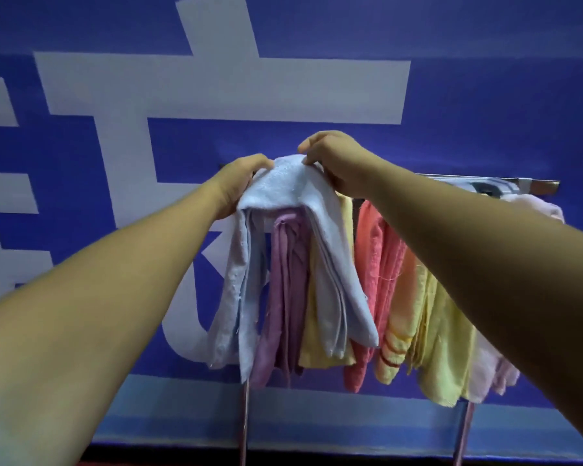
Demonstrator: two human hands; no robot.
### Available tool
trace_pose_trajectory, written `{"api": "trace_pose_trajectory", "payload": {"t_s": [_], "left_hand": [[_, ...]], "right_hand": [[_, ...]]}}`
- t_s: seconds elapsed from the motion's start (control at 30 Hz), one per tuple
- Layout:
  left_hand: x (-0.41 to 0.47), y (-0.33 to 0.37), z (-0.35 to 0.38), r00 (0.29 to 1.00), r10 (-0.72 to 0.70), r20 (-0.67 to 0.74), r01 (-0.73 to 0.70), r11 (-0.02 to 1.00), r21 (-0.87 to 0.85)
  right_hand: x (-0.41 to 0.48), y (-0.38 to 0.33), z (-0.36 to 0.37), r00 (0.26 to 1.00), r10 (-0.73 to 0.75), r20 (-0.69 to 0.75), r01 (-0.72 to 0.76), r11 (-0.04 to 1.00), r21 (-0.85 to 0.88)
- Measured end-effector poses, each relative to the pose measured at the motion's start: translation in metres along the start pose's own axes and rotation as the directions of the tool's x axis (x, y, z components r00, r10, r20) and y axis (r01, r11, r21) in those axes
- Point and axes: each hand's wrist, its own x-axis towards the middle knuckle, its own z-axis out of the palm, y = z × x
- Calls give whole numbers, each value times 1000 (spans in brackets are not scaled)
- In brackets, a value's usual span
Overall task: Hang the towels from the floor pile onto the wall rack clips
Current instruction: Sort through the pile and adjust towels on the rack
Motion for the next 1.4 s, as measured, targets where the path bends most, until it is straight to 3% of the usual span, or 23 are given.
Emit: {"api": "trace_pose_trajectory", "payload": {"t_s": [0.07,0.17,0.27,0.4,0.5,0.6,0.73,0.87,1.03,1.2,1.4], "left_hand": [[14,-11,5,999,-11,-35,13,999,53],[25,-38,9,1000,-2,-24,10,928,373],[20,-55,10,994,2,-108,29,957,287],[18,-66,12,989,60,-137,-16,953,304],[13,-68,13,976,170,-137,-133,960,248],[4,-73,11,954,281,-107,-261,950,170],[-13,-88,11,967,253,10,-254,966,44],[-17,-92,12,954,294,-51,-268,920,286],[-27,-80,16,895,415,-166,-331,865,376],[-34,-97,20,906,411,-102,-329,835,441],[-52,-120,23,948,309,-78,-213,797,566]], "right_hand": [[10,13,3,999,-39,-29,31,971,-237],[18,34,3,992,-129,-10,94,773,-628],[21,43,4,974,-224,32,174,654,-736],[10,50,8,938,-346,26,244,603,-760],[-15,54,13,892,-453,-14,286,587,-757],[-46,58,25,918,-393,-43,261,683,-683],[-62,87,46,957,-261,-124,142,799,-584],[-61,111,58,951,-191,-243,73,904,-422],[-55,119,57,857,-223,-465,58,938,-342],[-63,136,68,948,-183,-259,102,949,-299],[-73,154,67,957,-144,-254,46,933,-357]]}}
